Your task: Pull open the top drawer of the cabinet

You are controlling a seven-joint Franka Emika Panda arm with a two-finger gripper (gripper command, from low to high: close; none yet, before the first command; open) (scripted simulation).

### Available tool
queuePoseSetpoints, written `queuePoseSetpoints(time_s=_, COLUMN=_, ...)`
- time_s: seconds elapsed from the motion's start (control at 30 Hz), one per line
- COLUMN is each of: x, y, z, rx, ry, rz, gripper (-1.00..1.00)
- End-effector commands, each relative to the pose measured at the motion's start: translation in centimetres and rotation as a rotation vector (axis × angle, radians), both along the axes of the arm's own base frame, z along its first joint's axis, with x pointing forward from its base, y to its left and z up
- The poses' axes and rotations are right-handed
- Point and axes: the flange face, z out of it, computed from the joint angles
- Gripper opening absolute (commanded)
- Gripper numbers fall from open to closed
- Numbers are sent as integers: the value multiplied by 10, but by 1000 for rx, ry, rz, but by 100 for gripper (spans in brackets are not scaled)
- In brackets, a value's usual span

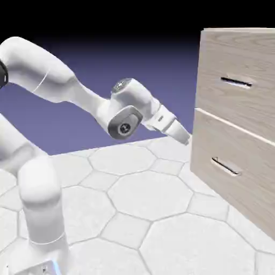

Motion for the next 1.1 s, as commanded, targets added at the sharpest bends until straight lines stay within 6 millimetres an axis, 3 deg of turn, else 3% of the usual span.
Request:
queuePoseSetpoints(time_s=0.0, x=3, y=-3, z=7, rx=14, ry=-13, rz=-23, gripper=0)
queuePoseSetpoints(time_s=0.53, x=32, y=-30, z=95, rx=280, ry=-222, rz=-302, gripper=0)
queuePoseSetpoints(time_s=0.8, x=46, y=-27, z=119, rx=438, ry=-318, rz=-387, gripper=0)
queuePoseSetpoints(time_s=1.07, x=66, y=-16, z=129, rx=613, ry=-402, rz=-446, gripper=0)
